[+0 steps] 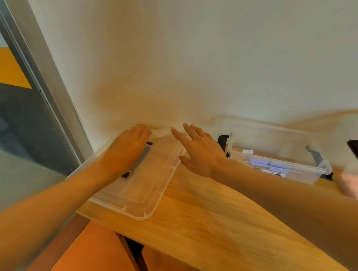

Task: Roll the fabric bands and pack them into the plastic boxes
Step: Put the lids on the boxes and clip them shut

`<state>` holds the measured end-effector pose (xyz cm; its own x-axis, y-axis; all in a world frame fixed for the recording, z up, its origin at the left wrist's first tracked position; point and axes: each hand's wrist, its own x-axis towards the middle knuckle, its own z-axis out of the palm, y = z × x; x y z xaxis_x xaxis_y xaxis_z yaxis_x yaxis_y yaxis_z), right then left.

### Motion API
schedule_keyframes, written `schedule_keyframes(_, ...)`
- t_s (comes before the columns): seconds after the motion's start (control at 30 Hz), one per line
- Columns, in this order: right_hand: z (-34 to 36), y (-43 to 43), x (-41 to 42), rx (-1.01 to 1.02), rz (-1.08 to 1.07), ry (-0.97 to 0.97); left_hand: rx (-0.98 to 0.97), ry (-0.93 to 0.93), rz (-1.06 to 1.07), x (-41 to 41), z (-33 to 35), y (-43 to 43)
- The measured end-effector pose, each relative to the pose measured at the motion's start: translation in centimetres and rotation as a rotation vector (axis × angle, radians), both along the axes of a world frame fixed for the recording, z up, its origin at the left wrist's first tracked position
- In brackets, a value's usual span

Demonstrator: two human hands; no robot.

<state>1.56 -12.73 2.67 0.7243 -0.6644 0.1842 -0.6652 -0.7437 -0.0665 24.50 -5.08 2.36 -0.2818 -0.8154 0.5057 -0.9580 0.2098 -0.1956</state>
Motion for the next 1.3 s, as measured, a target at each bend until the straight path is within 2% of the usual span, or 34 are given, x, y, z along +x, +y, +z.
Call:
schedule_keyframes(0.17, 3.6, 0.6, -2.6, -0.009, -0.092, -0.253, -0.071, 0.407, 0.018, -2.2, 4.8, 0.7)
schedule_keyframes(0.27, 5.7, 0.5, -4.5, -0.035, -0.171, -0.342, -0.018, 0.47, 0.015, -3.5, 6.4, 1.1)
schedule_keyframes(0.33, 6.9, 0.3, -5.9, -0.027, -0.212, -0.404, 0.011, 0.502, -0.06, -4.6, 7.4, 1.4)
schedule_keyframes(0.37, 7.3, 0.2, -6.7, -0.02, -0.231, -0.449, 0.017, 0.576, -0.118, -5.2, 7.8, 1.4)
schedule_keyframes(0.47, 8.5, -0.1, -9.6, 0.013, -0.293, -0.582, 0.019, 0.901, -0.309, -7.5, 9.4, 0.7)
schedule_keyframes(0.57, 9.4, -0.3, -12.3, 0.001, -0.357, -0.618, 0.086, 1.139, -0.426, -9.8, 11.0, -0.6)
schedule_keyframes(0.73, 10.5, -0.1, -16.3, 0.007, -0.489, -0.82, 0.231, 1.478, -0.521, -13.4, 12.1, -3.1)
schedule_keyframes(0.83, 10.0, -0.6, -18.8, 0.043, -0.584, -0.949, 0.261, 1.609, -0.476, -15.4, 11.5, -5.0)
schedule_keyframes(0.93, 8.9, -1.1, -20.8, 0.133, -0.693, -0.987, 0.338, 1.558, -0.335, -17.1, 10.1, -6.8)
schedule_keyframes(1.17, 5.8, -1.8, -23.5, 0.145, -0.884, -0.812, 0.471, 1.245, -0.085, -20.0, 5.2, -10.9)
schedule_keyframes(1.3, 4.0, -2.1, -24.0, 0.186, -0.956, -0.698, 0.464, 0.957, 0.024, -21.3, 3.9, -12.2)
